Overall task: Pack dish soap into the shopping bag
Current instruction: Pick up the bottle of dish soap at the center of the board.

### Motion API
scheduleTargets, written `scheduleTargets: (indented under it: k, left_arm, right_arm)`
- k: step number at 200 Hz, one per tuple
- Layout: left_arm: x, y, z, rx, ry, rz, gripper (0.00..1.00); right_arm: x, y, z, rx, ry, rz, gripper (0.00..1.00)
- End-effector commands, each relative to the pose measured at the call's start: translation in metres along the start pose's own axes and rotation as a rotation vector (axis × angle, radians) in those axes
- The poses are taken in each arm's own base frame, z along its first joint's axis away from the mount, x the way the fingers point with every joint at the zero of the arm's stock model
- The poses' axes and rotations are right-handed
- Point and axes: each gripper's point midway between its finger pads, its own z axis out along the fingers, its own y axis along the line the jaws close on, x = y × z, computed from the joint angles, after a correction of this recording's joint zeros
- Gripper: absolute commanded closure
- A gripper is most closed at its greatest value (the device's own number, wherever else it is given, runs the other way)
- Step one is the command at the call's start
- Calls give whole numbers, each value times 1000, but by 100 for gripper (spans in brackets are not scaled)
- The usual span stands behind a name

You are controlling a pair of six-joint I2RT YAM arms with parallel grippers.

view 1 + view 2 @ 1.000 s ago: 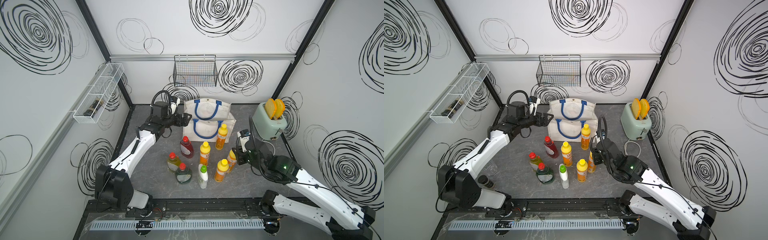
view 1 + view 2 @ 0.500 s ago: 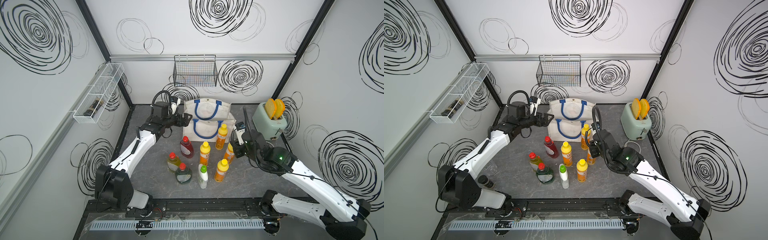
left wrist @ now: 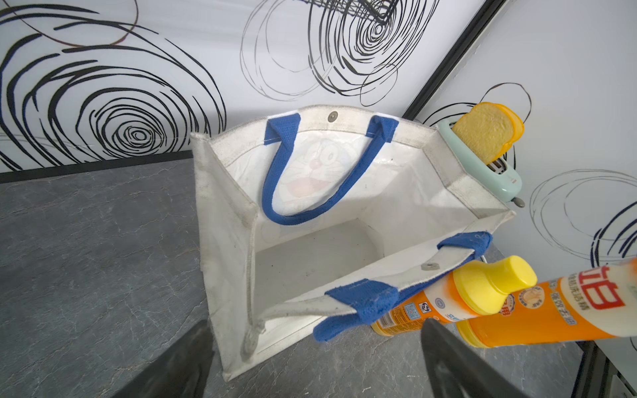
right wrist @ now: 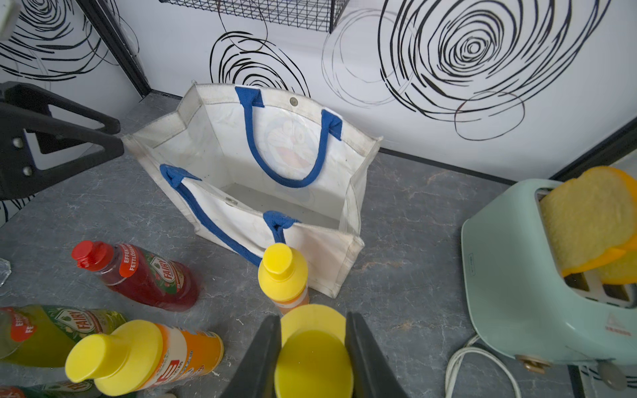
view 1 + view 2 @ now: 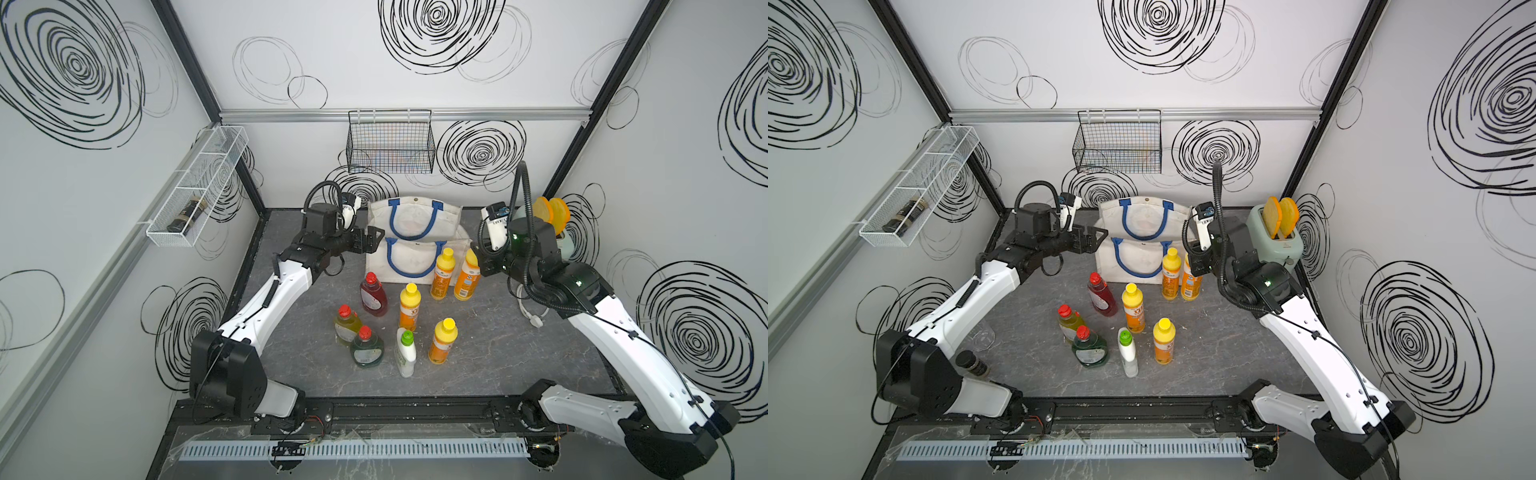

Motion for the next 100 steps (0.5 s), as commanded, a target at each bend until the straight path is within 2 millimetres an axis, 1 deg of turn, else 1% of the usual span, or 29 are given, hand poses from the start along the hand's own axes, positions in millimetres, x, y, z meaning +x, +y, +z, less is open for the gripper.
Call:
scheduleTargets:
  k: [1,37,100]
  left_arm:
    - [-5,-3,3,13,-26,16,4]
    - [-4,-2,3,8,-23,19,4]
    - [-4,-3,3,10,-21,21,4]
  right_arm:
    - [-54,-3,-19,-23,-150,-9,100]
    - [-78,-13,-19,-4,-158,-14,100]
    - [-118,-20,-30,-6,-195,-35,100]
